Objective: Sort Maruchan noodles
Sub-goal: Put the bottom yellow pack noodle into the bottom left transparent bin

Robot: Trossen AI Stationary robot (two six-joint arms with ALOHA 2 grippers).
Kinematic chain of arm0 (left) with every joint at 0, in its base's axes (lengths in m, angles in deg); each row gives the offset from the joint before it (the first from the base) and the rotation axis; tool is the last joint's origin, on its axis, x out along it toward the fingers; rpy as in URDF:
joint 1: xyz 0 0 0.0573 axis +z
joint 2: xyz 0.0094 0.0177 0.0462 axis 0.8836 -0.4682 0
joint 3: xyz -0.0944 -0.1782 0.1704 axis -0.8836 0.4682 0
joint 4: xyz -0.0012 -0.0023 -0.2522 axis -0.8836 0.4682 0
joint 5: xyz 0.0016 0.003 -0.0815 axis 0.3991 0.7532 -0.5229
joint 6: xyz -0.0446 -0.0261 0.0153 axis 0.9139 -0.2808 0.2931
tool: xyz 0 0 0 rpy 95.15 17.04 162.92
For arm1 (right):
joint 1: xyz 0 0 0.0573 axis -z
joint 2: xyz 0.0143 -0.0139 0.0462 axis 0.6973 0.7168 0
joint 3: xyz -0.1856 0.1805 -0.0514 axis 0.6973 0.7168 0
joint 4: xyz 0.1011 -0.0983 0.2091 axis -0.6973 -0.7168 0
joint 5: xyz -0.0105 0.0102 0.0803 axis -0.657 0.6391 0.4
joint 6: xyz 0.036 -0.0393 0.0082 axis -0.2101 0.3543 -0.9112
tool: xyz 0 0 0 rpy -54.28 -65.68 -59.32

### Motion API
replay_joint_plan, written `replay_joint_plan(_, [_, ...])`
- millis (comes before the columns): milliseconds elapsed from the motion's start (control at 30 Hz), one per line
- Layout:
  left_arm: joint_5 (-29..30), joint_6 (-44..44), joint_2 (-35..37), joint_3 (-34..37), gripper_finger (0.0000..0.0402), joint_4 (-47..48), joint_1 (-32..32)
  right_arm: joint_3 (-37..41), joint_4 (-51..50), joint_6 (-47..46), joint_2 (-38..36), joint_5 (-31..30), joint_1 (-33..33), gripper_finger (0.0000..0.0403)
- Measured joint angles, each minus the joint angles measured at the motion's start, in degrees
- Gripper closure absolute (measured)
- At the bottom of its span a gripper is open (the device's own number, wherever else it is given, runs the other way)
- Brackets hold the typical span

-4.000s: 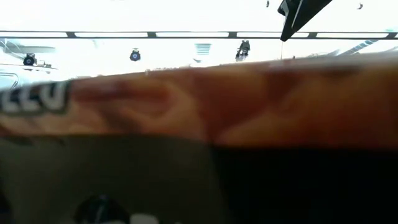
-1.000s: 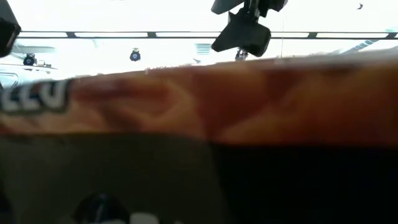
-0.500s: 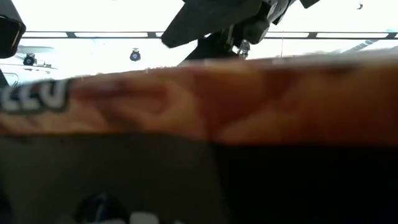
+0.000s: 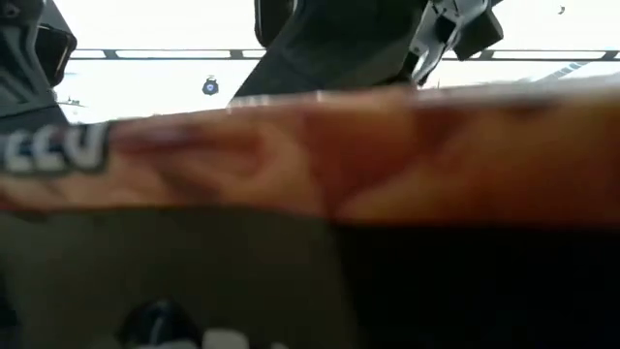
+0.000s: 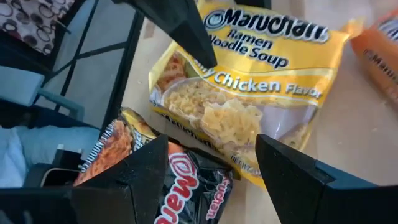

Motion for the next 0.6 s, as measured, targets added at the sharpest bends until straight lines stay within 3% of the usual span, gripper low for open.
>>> replay_joint_plan(367, [3.39,-0.74,0.69,-0.12,0.0122,0.00,0.04,0.00,-0.16,-0.23,2.39,0.07,0.02,0.0173])
replay_joint_plan(600, [2.39,-3.53,1.82,-2.58,0.0122,0.09,-0.15,0.00,-2.47,-0.18,2.35,-0.03,0.02,0.0173])
